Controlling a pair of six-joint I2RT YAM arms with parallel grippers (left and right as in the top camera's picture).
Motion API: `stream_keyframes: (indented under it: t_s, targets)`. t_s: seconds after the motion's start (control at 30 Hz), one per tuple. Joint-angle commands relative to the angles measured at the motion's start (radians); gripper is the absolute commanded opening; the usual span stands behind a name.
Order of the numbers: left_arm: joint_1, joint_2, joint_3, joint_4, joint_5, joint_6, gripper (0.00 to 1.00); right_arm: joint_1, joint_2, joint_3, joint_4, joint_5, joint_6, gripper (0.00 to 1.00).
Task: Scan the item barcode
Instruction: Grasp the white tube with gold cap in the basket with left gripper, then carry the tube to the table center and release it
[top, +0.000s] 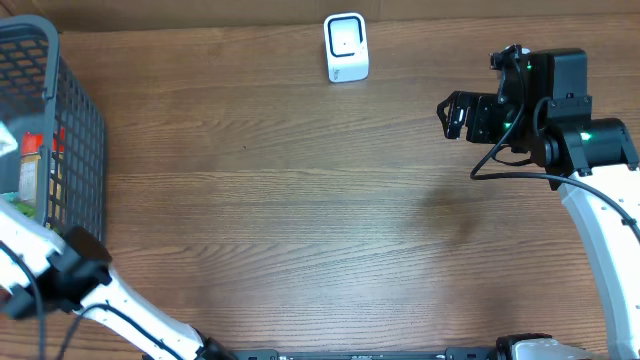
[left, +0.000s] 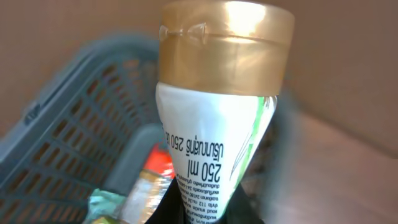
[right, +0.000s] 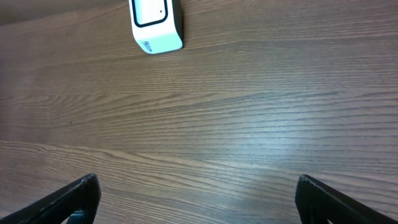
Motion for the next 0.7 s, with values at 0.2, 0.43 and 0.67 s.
stream_keyframes:
  t_s: [0.2,0.43,0.67]
  targets:
    - [-0.450,-0.100,0.002,-0.250,0.060,-0.148,0.04,0.004,-0.003,0.026,0.027,-0.008,0.002,1.00]
    - [-0.838,-0.042,-0.356,-0.205,-0.027,-0.448,0.04,0.004,-0.003,0.026,0.016,-0.008,0.003,1.00]
    - [-1.080,0.092,-0.617,-0.131,-0.143,-0.755,0.04,0.004,-0.003,0.026,0.014,-0.003,0.002,1.00]
